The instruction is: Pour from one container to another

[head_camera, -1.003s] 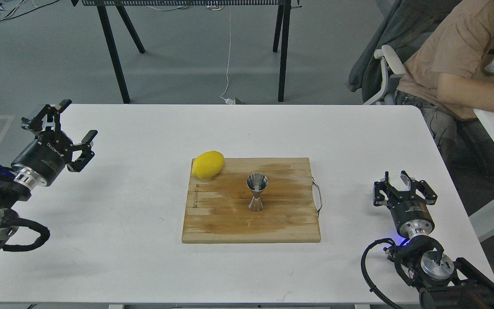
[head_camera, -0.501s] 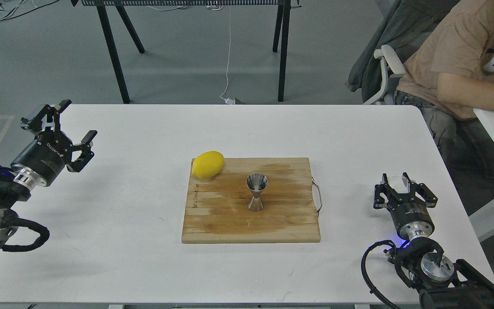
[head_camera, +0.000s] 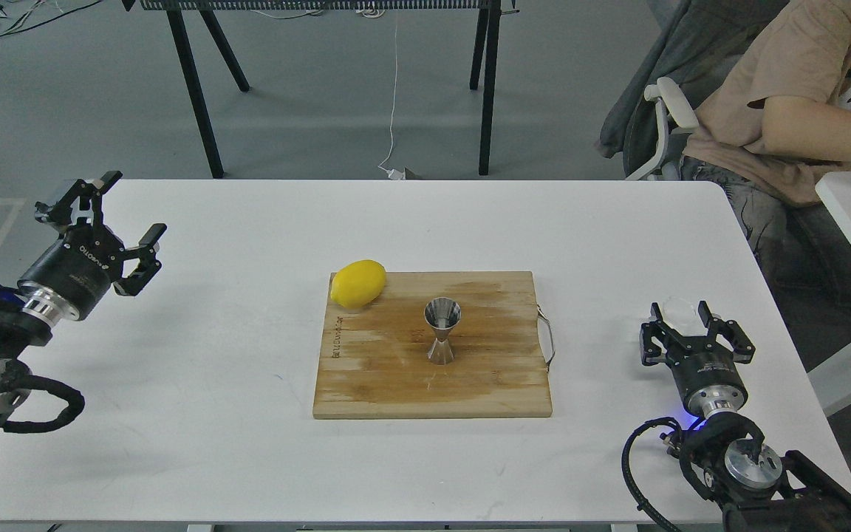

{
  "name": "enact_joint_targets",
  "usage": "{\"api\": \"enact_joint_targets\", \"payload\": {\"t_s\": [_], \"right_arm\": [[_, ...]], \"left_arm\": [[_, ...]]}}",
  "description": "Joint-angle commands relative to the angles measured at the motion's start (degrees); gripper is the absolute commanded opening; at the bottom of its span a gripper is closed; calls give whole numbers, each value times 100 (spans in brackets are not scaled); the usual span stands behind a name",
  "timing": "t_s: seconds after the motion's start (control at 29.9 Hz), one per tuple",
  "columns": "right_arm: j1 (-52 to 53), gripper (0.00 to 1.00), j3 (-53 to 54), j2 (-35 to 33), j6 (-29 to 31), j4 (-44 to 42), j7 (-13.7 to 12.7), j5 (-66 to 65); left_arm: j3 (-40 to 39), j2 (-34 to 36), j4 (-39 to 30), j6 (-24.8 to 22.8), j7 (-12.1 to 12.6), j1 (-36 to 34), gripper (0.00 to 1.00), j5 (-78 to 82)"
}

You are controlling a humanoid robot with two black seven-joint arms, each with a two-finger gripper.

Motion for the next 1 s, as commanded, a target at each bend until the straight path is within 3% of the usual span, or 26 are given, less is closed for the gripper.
{"api": "enact_joint_targets", "payload": {"t_s": [0.0,0.37,0.77,0.97], "right_arm": [[-5,91,0,0,0,50,1,0],[-137,96,18,-298,0,832,-26,-9],[91,98,-949,-2240,0,1992,-122,-149],[407,98,-949,-2662,0,2502,-237,-711]], "left_arm": [[0,-8,0,0,0,9,94,0],[0,-17,9,0,0,9,94,0],[18,-105,202,0,0,35,96,9],[9,-245,211,0,0,106,96,9]]}}
